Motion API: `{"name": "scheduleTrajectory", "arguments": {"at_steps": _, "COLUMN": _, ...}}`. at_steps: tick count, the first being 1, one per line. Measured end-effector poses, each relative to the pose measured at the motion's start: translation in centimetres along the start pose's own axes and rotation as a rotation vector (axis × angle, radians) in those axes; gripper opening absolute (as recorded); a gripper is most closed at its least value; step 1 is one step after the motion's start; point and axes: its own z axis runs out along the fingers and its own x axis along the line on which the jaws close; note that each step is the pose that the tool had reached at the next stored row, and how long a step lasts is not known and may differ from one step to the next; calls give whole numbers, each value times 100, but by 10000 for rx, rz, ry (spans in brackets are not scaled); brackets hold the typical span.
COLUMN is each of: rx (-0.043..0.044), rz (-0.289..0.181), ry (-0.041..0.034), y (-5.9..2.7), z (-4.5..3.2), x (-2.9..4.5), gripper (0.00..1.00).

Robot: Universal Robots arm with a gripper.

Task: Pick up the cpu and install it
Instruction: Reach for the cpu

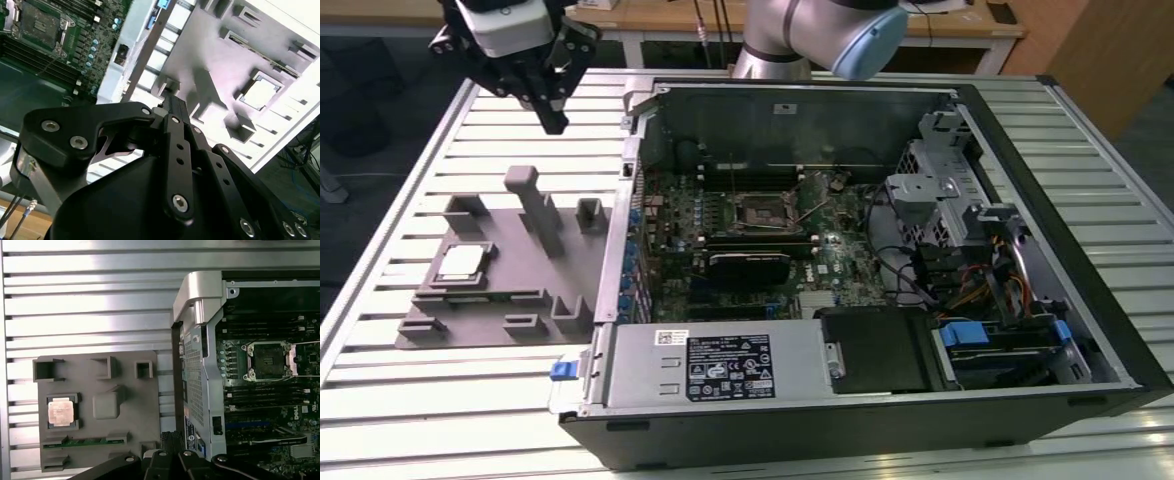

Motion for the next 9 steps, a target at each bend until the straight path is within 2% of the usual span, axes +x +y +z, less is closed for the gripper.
{"name": "scheduleTrajectory", "arguments": {"at_steps": 9, "rx": 1, "rz": 3, "ry": 0, "y": -16, "z": 39, "x": 189, "gripper": 11}}
